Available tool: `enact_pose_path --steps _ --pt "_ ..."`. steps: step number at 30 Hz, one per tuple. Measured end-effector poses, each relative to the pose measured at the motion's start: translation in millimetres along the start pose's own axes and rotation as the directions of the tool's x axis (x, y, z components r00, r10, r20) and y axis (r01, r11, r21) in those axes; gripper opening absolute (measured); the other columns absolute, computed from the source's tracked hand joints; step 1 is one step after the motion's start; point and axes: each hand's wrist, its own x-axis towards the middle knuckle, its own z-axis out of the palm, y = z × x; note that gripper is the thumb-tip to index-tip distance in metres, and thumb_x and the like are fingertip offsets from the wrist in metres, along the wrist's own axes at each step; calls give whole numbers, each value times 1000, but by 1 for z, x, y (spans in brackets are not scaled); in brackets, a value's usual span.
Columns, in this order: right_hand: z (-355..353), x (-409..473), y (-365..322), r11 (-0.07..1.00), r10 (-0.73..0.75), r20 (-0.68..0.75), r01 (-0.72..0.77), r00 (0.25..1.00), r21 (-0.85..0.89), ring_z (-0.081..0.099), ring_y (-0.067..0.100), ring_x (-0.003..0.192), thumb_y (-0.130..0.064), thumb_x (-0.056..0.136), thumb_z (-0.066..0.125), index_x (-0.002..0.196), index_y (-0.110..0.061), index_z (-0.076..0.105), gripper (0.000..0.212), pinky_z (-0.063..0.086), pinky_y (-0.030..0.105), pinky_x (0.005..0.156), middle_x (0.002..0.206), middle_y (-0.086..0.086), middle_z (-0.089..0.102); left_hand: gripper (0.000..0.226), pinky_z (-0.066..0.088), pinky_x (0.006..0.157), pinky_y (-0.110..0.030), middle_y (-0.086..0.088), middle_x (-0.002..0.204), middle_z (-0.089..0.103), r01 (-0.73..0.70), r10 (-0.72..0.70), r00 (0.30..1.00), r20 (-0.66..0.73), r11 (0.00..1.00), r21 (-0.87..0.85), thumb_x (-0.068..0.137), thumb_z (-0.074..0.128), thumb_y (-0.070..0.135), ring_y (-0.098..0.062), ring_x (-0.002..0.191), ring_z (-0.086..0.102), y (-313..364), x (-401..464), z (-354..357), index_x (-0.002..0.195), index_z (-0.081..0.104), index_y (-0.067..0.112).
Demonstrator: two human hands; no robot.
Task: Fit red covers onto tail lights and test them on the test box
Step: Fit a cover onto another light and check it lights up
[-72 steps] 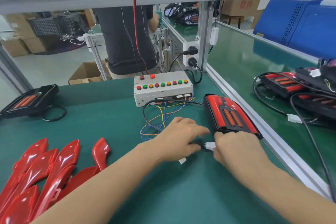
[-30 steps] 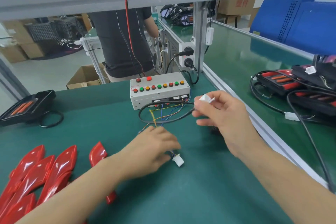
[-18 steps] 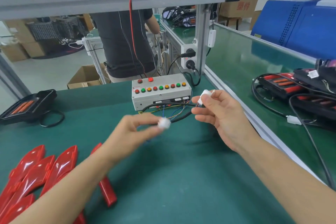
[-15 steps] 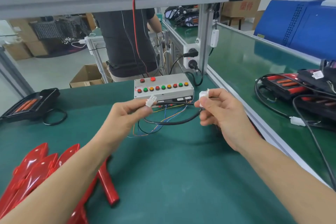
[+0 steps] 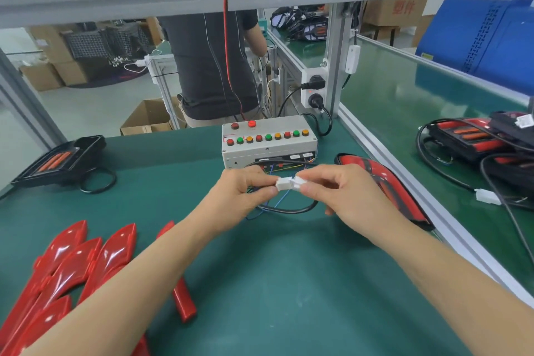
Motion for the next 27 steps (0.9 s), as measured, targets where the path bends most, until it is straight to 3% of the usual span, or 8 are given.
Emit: enact_pose_path --steps 2,6,9,13,18,21,25,27 --pt "0 2 0 997 -24 10 25 1000 -72 44 1 49 -21 89 68 97 -27 76 13 35 11 49 56 -18 59 27 35 69 -23 -13 76 50 0 0 1000 10 1000 24 90 63 12 -12 69 45 0 0 -1 103 71 33" --pt "2 1 1 976 -54 18 56 998 -212 45 1 56 -24 88 69 98 -29 75 13 35 13 54 59 -22 60 20 34 65 -24 -4 66 49 -60 63 998 -14 988 142 87 65 8 -10 63 42 -1 0 1 100 76 18" --pt "5 2 1 971 -34 36 42 999 -235 57 12 69 -27 89 67 104 -28 74 17 45 26 65 77 -9 68 14 33 71 -31 -10 68 54 -138 164 984 -68 948 287 86 66 8 -17 62 44 0 -2 5 92 78 13" --pt "8 4 -1 977 -9 60 21 998 -212 63 26 80 -23 88 68 97 -28 75 13 50 38 76 82 3 72 13 25 72 -32 -1 69 54 -212 262 963 -59 875 435 88 63 15 -13 61 40 0 -3 11 87 76 15" --pt "12 4 0 974 20 35 -12 999 -225 61 4 67 -17 83 73 90 -25 75 10 48 25 70 77 -11 71 17 26 73 -30 -1 68 52 -254 259 965 43 877 407 89 58 16 -16 63 43 -1 -1 10 84 73 13" --pt "16 5 -3 954 -15 30 23 999 -300 62 6 72 -18 85 71 94 -22 75 10 48 26 71 79 -9 70 18 31 62 -31 -6 65 52 -256 258 965 49 886 387 88 58 13 -25 58 45 -3 1 10 82 73 6" --pt "18 0 -9 837 -39 66 68 997 -542 60 18 85 -30 90 64 104 -23 71 17 46 31 77 90 -1 70 15 28 61 -29 -5 63 48 -263 256 964 76 865 428 89 60 9 -25 58 43 -4 3 20 81 72 4" --pt "8 -5 -12 749 -56 65 85 996 -657 55 18 103 -40 91 59 119 -29 65 31 44 32 86 109 -3 65 20 28 68 -31 1 67 45 -263 249 964 98 822 505 94 55 16 -24 66 48 -5 3 26 86 71 8"
